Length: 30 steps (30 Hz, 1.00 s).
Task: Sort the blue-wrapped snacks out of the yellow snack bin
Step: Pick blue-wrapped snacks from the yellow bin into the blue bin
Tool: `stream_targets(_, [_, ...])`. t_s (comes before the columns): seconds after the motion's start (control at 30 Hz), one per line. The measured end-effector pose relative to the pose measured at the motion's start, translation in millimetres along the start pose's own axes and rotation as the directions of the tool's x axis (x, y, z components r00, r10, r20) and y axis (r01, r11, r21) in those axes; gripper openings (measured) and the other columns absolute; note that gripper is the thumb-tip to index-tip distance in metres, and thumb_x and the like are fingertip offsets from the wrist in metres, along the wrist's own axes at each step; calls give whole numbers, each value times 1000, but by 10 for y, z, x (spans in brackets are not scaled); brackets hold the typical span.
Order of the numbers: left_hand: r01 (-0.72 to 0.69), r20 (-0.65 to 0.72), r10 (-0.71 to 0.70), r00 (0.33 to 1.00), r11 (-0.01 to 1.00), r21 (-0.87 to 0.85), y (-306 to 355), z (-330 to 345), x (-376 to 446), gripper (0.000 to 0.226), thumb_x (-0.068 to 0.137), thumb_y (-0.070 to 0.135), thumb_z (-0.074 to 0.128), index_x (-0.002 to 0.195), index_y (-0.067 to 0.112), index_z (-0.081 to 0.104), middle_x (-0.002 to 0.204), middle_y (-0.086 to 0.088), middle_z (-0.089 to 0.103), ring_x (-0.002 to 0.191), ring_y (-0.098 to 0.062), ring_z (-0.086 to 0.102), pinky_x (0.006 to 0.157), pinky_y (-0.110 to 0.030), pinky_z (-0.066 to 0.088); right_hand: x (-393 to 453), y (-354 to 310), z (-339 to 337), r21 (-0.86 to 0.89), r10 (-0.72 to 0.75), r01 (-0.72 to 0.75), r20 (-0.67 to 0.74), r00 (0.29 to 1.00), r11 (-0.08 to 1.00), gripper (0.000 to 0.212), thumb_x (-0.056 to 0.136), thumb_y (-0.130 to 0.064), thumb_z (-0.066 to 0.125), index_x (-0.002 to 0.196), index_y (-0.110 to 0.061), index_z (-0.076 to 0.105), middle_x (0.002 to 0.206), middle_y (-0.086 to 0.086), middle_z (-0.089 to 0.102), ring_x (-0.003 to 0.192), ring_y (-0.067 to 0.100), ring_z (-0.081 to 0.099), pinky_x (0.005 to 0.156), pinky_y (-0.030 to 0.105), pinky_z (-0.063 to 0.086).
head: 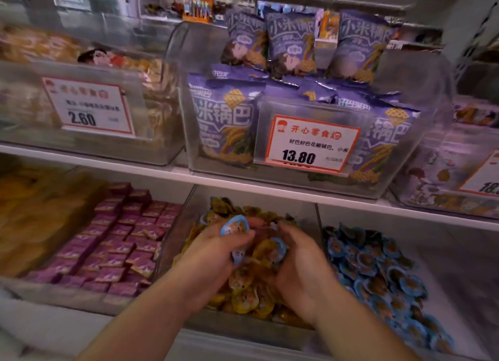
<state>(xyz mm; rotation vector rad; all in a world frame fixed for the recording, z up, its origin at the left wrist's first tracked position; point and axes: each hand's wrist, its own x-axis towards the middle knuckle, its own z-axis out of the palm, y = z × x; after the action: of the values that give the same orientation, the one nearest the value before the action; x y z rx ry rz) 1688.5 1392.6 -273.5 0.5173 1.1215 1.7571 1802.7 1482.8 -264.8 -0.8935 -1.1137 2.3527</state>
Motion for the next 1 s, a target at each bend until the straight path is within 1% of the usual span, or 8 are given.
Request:
stream_targets(0.17, [-50,-39,69,997,928,368,9,-169,60,24,93,-6,55,103,7,73,111,-12,74,109,-30,69,97,-47,53,124,-44,-11,-193,-86,83,-8,996,978,34,97,-34,52,112,-13,74,109,12,74,95,28,69,73,38,55])
stream_targets(0.4, [-175,57,182,982,740,649,80,-253,31,28,91,-10,56,94,14,71,91,4,74,93,-14,68,84,-25,53,215,56,62,-441,-347,272,-99,933,855,11,84,-16,77,93,-19,72,91,1,77,89,18,73,69,27,55])
stream_targets(0.47, [-221,108,215,971,617,756,86,-265,15,26,93,-2,58,100,21,69,97,9,72,94,-8,67,82,-20,51,240,-3,24,-520,-497,363,-143,856,773,13,82,-12,78,89,-20,71,86,-3,76,84,11,72,70,20,55])
stream_targets(0.53, [-289,195,273,942,366,885,108,-332,-19,23,94,8,60,105,28,66,103,15,68,98,-3,63,83,-23,51,235,-91,-27,-591,-568,383,-158,808,710,14,84,-15,77,93,-24,71,88,-6,75,85,8,71,69,18,54])
stream_targets(0.6, [-345,300,345,889,74,936,140,-411,-72,22,90,14,64,107,29,66,102,19,62,97,-5,59,82,-28,48,192,-155,-74,-550,-501,341,-167,849,762,17,86,-16,72,101,-25,73,94,-2,74,81,14,70,58,22,53])
stream_targets(0.67, [-352,356,336,872,-75,933,161,-443,-132,18,88,18,66,104,25,67,100,13,59,96,-15,58,83,-34,47,118,-170,-102,-493,-393,276,-148,908,825,16,87,-15,64,94,-23,76,87,5,75,58,20,64,46,26,46])
stream_targets(0.87, [-227,290,207,934,-283,932,82,-363,-233,59,80,67,25,107,32,63,101,11,59,98,-19,58,87,-37,39,-14,-168,-93,-568,-306,219,-61,950,794,27,92,-25,61,71,-13,73,62,3,66,45,21,55,39,26,38])
stream_targets(1.0, [-201,276,196,941,-331,922,13,-345,-182,40,92,63,41,117,37,58,112,14,59,109,-15,55,94,-36,37,-89,-170,-102,-578,-296,216,-46,954,787,26,94,-27,63,76,-10,72,58,-2,65,51,19,63,42,26,44])
